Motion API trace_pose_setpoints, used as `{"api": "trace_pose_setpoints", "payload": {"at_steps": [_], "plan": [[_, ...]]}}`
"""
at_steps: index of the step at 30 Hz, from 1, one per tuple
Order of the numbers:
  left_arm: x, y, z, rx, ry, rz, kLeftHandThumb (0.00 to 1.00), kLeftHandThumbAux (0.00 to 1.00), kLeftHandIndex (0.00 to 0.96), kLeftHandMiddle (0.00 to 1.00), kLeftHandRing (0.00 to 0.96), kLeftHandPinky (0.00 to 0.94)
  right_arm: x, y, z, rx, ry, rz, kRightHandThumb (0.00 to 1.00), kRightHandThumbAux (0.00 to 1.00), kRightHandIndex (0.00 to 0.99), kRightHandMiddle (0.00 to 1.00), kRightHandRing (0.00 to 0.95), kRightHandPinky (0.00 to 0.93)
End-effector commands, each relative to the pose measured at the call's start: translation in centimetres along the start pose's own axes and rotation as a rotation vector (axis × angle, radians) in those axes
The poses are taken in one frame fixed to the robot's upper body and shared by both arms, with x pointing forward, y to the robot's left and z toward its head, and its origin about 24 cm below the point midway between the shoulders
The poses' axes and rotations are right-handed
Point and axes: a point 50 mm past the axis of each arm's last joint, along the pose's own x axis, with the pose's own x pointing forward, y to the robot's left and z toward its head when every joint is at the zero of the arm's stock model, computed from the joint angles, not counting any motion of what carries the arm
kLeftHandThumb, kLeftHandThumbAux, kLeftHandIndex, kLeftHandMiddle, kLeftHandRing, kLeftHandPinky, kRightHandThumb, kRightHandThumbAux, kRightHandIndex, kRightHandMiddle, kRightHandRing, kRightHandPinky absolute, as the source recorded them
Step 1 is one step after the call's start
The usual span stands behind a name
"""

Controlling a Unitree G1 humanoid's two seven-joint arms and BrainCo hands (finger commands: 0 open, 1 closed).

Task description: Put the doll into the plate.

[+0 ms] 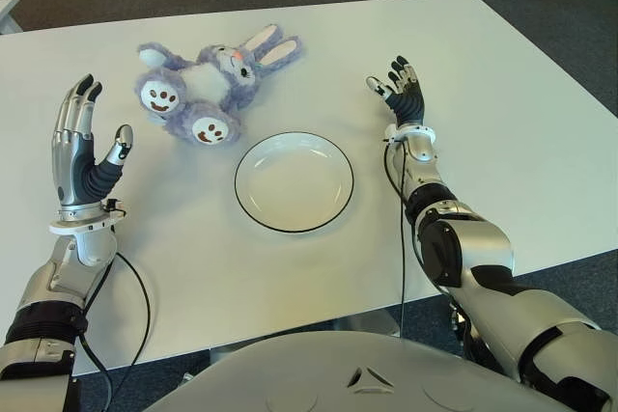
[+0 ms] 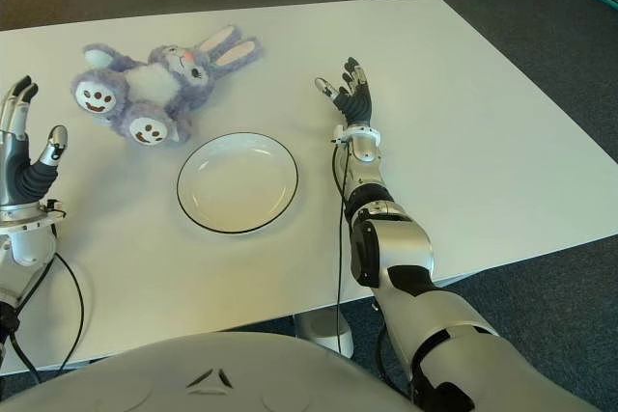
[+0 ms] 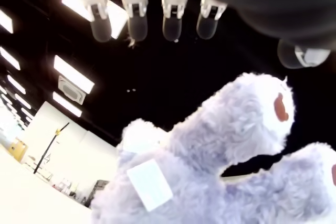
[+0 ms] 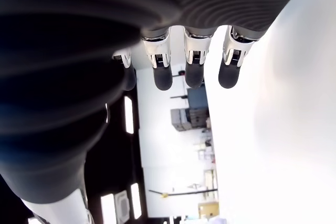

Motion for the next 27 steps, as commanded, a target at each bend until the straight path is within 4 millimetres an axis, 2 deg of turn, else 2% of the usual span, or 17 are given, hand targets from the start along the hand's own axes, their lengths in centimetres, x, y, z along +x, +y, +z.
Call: {"api": "trace_pose_setpoints", "payload": {"at_steps": [1,8,27], "plan": [[-1.5,-1.1,-0.6,0.049,0.064,-0.076,0.467,0.099,0.0,0.0,0.0,0.0,-2.4,0.0,-4.4,0.016,0.189,-0.013,0.144,0.783,0.055,0.042,0.039,0.075],[-0.4,-1.3,-0.7,0.076,0.021,-0.074,0.452,0.099,0.0,0.0,0.0,0.0,-2.4,-0.1,-4.4,0.017,0.187,-0.016,0.144,0.778,0.054,0.04,0.038,0.07],[0.7,-1.6,-1.0,0.093,0.013,-0.108,0.439,0.104,0.0,0.0,0.0,0.0,-2.4,-0.1,-4.3,0.014,0.182,-0.015,0.131,0.785,0.053,0.038,0.034,0.066]]}}
